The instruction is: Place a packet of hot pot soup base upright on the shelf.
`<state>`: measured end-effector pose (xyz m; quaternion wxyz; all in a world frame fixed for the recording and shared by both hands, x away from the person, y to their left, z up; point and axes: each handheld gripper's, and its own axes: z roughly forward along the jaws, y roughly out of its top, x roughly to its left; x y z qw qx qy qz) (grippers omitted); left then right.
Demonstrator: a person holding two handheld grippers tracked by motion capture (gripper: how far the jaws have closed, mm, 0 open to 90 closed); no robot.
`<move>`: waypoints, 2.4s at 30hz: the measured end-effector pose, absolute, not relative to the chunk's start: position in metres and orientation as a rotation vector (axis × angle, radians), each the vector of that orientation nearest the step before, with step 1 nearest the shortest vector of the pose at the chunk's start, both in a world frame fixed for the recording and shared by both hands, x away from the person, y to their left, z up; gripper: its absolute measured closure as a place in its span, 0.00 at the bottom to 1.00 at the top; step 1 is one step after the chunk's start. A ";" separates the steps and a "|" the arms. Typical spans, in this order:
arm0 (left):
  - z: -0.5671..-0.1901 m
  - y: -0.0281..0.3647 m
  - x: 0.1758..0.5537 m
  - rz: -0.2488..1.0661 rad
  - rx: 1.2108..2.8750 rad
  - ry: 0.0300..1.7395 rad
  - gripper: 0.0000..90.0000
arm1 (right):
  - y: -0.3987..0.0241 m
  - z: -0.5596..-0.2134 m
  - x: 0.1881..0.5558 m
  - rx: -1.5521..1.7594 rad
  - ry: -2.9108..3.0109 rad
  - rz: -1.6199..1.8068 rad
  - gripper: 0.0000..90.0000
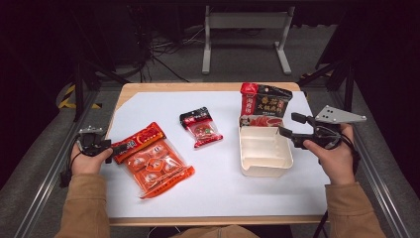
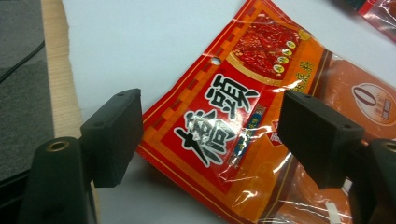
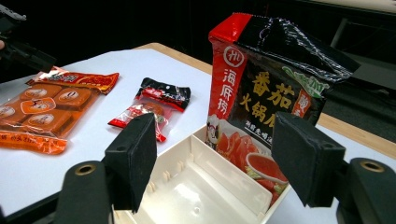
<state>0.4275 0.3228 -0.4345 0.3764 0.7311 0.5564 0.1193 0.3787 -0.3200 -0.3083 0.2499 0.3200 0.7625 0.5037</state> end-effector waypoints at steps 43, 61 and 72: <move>-0.448 0.318 0.427 0.239 1.821 1.374 0.93 | -0.312 -0.316 0.383 0.862 2.132 1.360 0.38; -0.408 0.313 0.413 0.244 1.738 1.269 1.00 | -0.307 -0.314 0.380 0.747 2.310 1.251 0.80; -0.377 0.307 0.401 0.293 1.675 1.163 1.00 | -0.307 -0.311 0.376 0.793 2.321 1.290 0.86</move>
